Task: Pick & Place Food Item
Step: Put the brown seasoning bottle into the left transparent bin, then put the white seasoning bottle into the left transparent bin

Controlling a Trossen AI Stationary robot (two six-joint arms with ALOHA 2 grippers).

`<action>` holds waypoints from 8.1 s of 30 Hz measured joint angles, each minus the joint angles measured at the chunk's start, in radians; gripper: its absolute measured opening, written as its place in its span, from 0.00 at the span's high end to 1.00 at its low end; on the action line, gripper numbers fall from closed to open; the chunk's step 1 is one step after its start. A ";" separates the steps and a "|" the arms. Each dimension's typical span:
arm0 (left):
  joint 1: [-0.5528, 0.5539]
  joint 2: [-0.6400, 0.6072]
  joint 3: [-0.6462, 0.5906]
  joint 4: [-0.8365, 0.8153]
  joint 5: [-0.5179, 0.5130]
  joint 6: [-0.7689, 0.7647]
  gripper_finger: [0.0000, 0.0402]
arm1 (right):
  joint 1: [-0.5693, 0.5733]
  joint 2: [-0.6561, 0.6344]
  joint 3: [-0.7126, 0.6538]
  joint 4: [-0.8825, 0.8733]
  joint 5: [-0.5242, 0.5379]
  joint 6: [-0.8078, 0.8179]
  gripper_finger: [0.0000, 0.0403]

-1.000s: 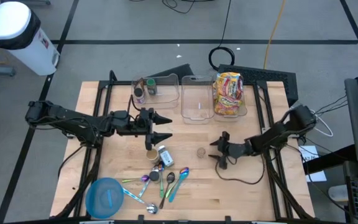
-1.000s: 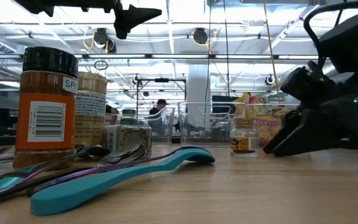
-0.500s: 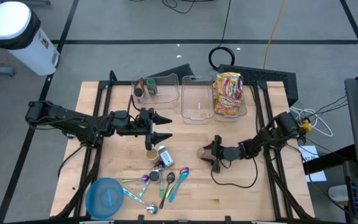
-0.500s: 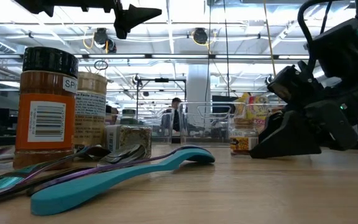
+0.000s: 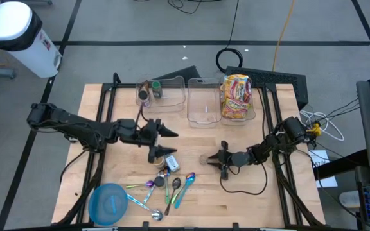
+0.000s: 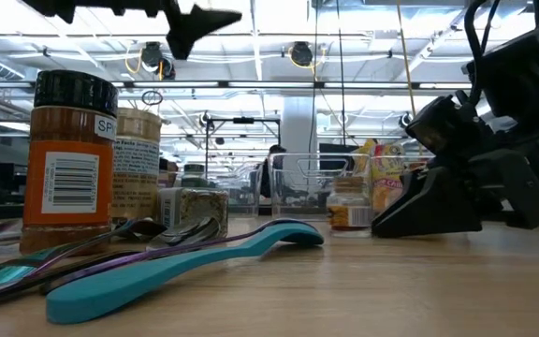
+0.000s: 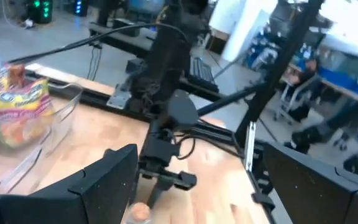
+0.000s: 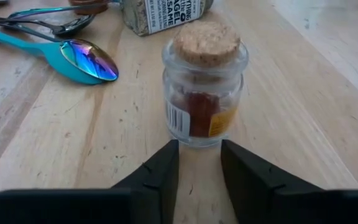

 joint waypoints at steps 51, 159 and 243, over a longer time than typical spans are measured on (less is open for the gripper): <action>-0.091 0.075 0.090 -0.170 -0.039 0.114 0.13 | -0.052 -0.002 0.138 -0.133 -0.033 -0.032 0.57; 0.680 0.212 0.364 -0.729 0.001 0.250 0.57 | -0.051 -0.003 0.137 -0.123 -0.035 -0.025 0.38; 0.638 0.060 0.333 -0.868 0.276 0.179 0.32 | -0.045 -0.003 0.137 -0.113 -0.033 -0.027 0.38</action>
